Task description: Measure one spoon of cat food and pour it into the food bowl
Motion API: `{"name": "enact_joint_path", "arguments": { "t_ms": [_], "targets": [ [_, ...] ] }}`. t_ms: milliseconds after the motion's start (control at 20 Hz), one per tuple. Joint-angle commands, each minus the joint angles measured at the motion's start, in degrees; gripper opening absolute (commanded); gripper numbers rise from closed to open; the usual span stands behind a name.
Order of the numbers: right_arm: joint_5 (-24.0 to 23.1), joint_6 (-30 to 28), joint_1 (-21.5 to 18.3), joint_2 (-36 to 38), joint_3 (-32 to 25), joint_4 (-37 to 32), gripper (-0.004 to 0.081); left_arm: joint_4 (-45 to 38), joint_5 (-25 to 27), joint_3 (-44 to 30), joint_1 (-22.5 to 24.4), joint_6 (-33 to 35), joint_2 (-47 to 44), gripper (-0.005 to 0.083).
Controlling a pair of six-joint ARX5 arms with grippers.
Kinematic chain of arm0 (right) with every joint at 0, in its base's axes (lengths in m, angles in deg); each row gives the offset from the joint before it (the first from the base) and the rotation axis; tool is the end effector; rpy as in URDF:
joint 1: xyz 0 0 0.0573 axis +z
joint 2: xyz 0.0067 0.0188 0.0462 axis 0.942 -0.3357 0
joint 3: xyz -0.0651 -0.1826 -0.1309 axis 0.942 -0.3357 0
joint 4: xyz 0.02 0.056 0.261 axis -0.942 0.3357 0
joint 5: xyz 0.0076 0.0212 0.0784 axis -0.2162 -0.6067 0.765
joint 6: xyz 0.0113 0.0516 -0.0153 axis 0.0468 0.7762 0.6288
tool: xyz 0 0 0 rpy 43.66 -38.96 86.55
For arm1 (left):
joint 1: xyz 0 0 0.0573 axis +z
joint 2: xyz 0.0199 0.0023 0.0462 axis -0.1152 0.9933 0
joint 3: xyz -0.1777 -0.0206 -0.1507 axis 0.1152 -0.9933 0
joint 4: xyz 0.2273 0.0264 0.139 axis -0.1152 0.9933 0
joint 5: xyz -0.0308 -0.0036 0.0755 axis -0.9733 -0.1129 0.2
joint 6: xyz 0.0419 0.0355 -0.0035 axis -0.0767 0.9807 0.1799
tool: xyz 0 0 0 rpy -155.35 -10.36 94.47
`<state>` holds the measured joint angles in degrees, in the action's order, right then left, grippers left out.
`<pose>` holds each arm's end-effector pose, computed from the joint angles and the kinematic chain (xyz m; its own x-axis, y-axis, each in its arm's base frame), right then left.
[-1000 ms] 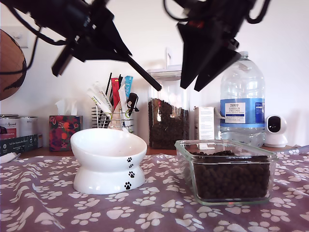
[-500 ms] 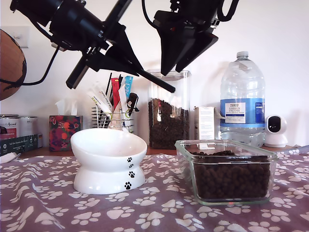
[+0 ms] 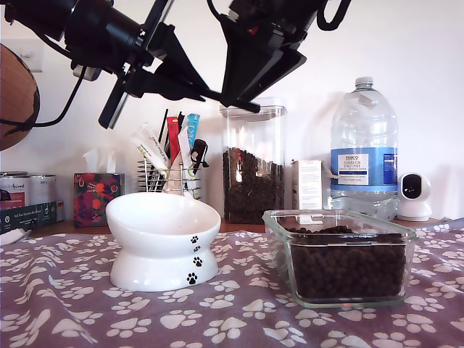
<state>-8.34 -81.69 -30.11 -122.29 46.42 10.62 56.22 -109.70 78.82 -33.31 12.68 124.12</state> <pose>0.2645 0.2269 0.2720 0.4779 0.5000 -0.7222 -0.8615 0.4275 -0.2741 0.2988 -0.1677 0.2342 0.4834 -0.8074 -0.3383 0.0311 0.4021 -0.9151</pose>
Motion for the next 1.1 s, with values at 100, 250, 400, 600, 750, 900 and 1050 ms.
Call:
{"name": "enact_joint_path", "arguments": {
  "t_ms": [100,250,400,600,750,900,1050],
  "targets": [
    [0.2,-1.1,0.6,1.3,0.0,-1.0,0.0369,-0.3,-3.8,0.5,1.7,-0.9,0.7,-0.0021],
    [0.3,-2.0,0.5,1.3,0.0,-1.0,0.037,0.0,-5.0,0.5,3.9,-1.7,0.8,-0.0021],
    [0.8,-0.4,0.5,1.3,0.0,-0.7,0.037,0.1,-5.1,0.5,4.8,-3.7,1.2,-0.0021],
    [1.2,-0.5,1.2,1.1,0.0,-2.8,0.0349,-0.4,-5.1,0.5,4.1,-5.9,1.2,-0.0021],
    [1.2,-0.6,1.3,1.0,0.0,-4.1,0.028,-0.7,-5.4,0.5,3.3,-6.2,1.2,-0.0021],
    [1.2,-0.6,1.2,0.6,0.0,-3.6,0.0278,-0.9,-7.2,0.5,2.6,-6.2,1.2,-0.0021],
    [1.2,-0.7,1.2,0.3,0.0,-3.7,0.02,-0.8,-9.2,0.5,1.9,-5.6,1.2,-0.0021]
  ]
}}
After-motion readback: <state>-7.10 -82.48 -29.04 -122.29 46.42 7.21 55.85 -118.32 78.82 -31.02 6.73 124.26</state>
